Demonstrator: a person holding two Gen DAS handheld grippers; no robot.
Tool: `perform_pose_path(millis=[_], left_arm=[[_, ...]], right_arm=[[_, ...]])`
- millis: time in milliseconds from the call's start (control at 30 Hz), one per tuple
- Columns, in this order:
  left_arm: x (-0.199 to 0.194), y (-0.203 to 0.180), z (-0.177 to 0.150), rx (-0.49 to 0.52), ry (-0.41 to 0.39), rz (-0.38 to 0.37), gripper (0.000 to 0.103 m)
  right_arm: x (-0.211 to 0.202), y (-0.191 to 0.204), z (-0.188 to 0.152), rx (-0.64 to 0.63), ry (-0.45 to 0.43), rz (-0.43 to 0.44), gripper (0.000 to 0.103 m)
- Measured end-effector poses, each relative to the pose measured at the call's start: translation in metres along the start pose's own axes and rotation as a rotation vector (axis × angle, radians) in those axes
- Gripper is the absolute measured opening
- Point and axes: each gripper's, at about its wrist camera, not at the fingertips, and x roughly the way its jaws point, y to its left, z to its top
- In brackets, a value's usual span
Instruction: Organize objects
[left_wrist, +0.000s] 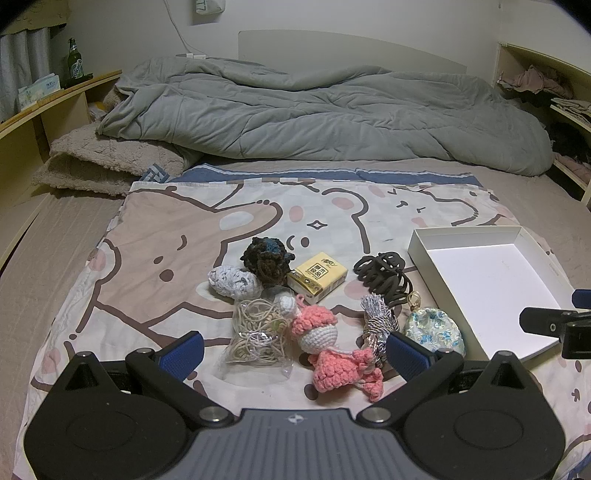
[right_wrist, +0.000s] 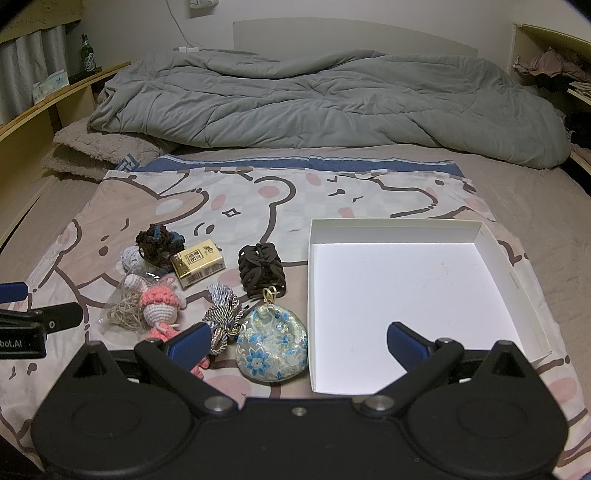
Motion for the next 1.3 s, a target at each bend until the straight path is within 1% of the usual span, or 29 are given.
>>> perform_pose_path(millis=[300, 533, 700, 900, 1000, 1067, 1167, 1233, 1300], left_arm=[[0.002, 0.0, -0.001, -0.001, -0.001, -0.004, 0.103], [0.005, -0.01, 0.003, -0.007, -0.027, -0.027, 0.103], [0.007, -0.004, 0.016, -0.007, -0.037, -0.029, 0.103], [0.014, 0.003, 0.035, -0.035, -0.042, -0.025, 0.103], [0.02, 0.004, 0.042, -0.047, -0.06, -0.005, 0.103], [0.026, 0.005, 0.046, -0.062, -0.063, 0.006, 0.103], [0.035, 0.009, 0.049, -0.111, -0.06, 0.003, 0.103], [0.043, 0.011, 0.051, -0.139, -0.039, 0.001, 0.103], [0.052, 0.014, 0.052, -0.185, -0.001, -0.003, 0.103]], right_arm=[[0.001, 0.0, -0.001, 0.0, 0.001, 0.0, 0.102], [0.002, -0.001, 0.002, 0.008, -0.006, 0.003, 0.102], [0.004, -0.001, 0.013, 0.013, -0.023, 0.004, 0.102], [0.012, -0.002, 0.037, 0.027, -0.033, 0.015, 0.103], [0.016, -0.001, 0.049, 0.048, -0.042, 0.036, 0.103], [0.021, 0.0, 0.058, 0.064, -0.043, 0.053, 0.103], [0.03, 0.004, 0.069, 0.072, -0.037, 0.068, 0.103], [0.037, 0.006, 0.075, 0.085, -0.036, 0.073, 0.103], [0.044, 0.008, 0.077, 0.095, -0.038, 0.084, 0.103]])
